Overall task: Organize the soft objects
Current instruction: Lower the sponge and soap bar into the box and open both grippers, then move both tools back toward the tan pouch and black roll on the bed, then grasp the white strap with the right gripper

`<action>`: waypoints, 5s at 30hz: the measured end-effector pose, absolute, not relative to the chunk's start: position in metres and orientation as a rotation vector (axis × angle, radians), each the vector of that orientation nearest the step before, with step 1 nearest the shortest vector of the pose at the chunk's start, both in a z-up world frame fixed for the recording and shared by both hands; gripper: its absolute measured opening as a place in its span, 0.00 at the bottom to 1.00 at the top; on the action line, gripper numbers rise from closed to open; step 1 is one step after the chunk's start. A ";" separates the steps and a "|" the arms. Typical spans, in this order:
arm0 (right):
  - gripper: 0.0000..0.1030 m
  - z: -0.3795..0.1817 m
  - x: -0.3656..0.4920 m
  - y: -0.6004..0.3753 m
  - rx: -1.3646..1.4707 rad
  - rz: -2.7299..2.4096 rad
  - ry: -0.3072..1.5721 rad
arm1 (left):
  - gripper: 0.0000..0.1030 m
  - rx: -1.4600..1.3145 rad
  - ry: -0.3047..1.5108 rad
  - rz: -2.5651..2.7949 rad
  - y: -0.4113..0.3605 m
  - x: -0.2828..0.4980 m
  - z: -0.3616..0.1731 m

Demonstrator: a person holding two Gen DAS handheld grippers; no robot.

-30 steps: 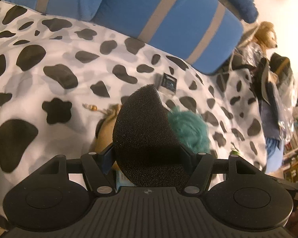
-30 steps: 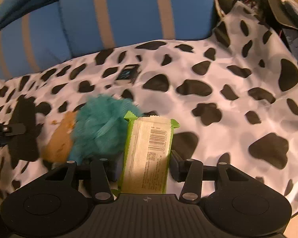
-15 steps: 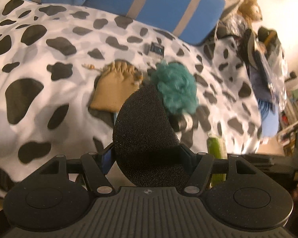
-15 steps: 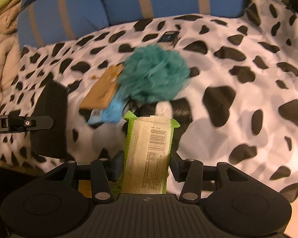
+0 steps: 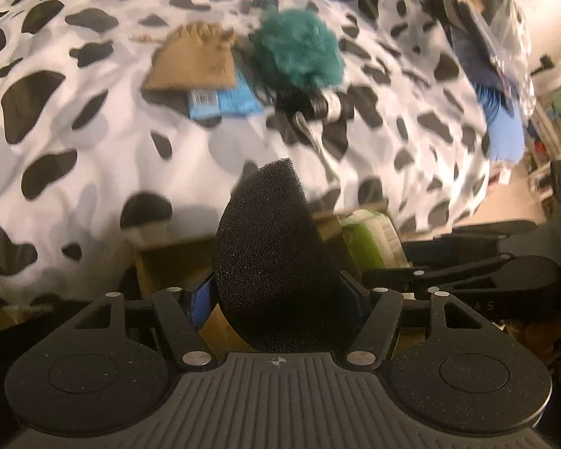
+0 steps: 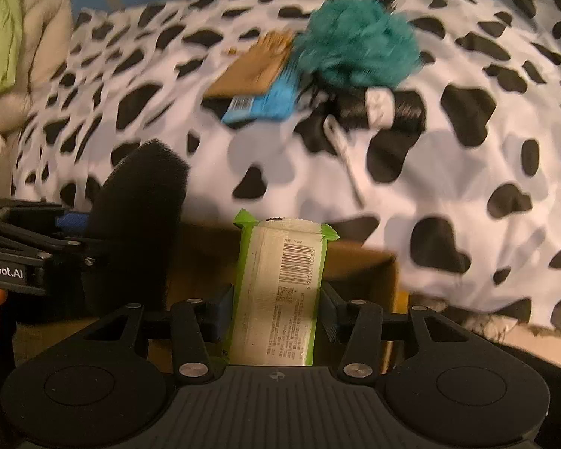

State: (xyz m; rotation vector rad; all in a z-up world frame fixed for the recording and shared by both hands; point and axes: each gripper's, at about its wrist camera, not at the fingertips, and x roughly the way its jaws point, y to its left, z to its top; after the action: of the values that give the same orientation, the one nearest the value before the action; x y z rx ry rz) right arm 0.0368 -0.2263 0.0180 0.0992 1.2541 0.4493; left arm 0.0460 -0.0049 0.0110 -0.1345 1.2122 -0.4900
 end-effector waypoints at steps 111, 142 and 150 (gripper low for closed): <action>0.38 -0.037 0.149 -0.214 -0.249 0.434 1.071 | 0.94 -0.035 0.955 -0.176 0.015 0.132 0.041; 0.17 -0.039 0.155 -0.211 -0.331 0.427 0.979 | 0.94 -0.113 1.027 -0.213 0.012 0.144 0.029; 0.05 -0.036 0.150 -0.201 -0.397 0.473 0.958 | 0.94 -0.116 1.013 -0.235 0.012 0.150 0.028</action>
State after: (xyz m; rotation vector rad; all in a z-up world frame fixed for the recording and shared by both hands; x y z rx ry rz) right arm 0.1503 -0.2006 -0.0356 -0.3973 0.9578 0.4727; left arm 0.1503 0.0119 0.0278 -0.1162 1.0134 -0.2347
